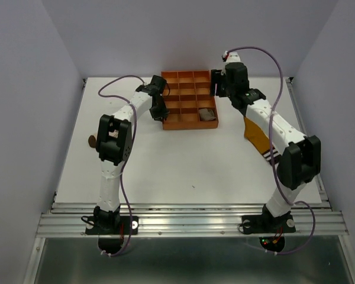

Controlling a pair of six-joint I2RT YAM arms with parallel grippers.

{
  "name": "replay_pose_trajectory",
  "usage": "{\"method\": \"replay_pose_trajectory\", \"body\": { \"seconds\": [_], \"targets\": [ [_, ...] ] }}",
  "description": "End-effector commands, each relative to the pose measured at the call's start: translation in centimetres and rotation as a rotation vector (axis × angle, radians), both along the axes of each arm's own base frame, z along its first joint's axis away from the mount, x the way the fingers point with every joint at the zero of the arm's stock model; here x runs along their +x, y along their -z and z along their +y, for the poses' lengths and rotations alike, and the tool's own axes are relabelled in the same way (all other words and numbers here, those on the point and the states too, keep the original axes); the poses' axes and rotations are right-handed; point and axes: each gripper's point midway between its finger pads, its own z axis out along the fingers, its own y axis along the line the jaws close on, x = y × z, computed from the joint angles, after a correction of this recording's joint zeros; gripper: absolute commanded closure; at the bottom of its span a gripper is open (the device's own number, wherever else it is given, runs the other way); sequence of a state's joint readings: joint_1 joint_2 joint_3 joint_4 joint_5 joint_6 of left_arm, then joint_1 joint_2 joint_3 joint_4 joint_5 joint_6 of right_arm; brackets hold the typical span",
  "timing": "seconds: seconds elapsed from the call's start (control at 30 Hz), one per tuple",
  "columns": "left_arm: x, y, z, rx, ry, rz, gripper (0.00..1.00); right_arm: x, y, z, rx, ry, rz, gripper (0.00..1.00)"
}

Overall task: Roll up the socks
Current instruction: Place the sock in the storage box, then move the sock to the center of the board.

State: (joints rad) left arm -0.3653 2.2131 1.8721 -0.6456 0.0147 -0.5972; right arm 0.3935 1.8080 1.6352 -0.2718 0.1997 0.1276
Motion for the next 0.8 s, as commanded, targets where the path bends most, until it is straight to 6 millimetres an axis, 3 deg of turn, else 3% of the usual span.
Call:
{"method": "replay_pose_trajectory", "body": {
  "seconds": [0.0,0.1,0.4,0.53,0.57,0.6,0.63,0.67,0.7,0.73,0.77],
  "targets": [
    [2.4,-7.1,0.4,-0.003,-0.015,-0.165,0.62,-2.3,-3.6,-2.5,0.076,0.123,-0.082,0.24],
    [2.6,-9.6,0.1,-0.026,0.028,-0.222,0.48,-4.4,-4.4,-3.9,0.092,0.16,-0.098,0.0],
    [2.3,-11.1,0.6,0.004,0.045,-0.236,0.46,-9.2,-6.0,-8.9,0.059,0.334,-0.138,0.0],
    [0.5,-13.7,1.2,0.0,0.038,-0.296,0.41,-10.7,-3.6,-10.8,0.075,0.41,-0.059,0.0],
    [-0.8,-14.4,1.7,-0.003,0.033,-0.307,0.41,-11.0,-2.7,-11.7,0.075,0.437,-0.026,0.0],
    [-1.3,-14.7,1.9,-0.012,0.027,-0.32,0.41,-11.3,-1.2,-12.2,0.075,0.449,0.013,0.0],
    [-3.2,-14.8,2.5,-0.02,0.02,-0.318,0.41,-11.4,-0.2,-12.7,0.1,0.471,0.04,0.0],
    [-4.0,-15.2,2.7,-0.028,0.012,-0.327,0.41,-11.6,0.9,-14.3,0.113,0.512,0.07,0.0],
    [-4.6,-15.4,2.9,-0.042,0.003,-0.349,0.41,-11.9,3.2,-14.7,0.126,0.516,0.128,0.0],
    [-6.8,-15.3,3.6,-0.056,-0.013,-0.349,0.41,-12.2,4.5,-15.3,0.15,0.54,0.159,0.0],
    [-7.6,-15.5,3.9,-0.07,-0.024,-0.361,0.38,-12.3,5.7,-16.9,0.156,0.576,0.189,0.0]
  ]
}}
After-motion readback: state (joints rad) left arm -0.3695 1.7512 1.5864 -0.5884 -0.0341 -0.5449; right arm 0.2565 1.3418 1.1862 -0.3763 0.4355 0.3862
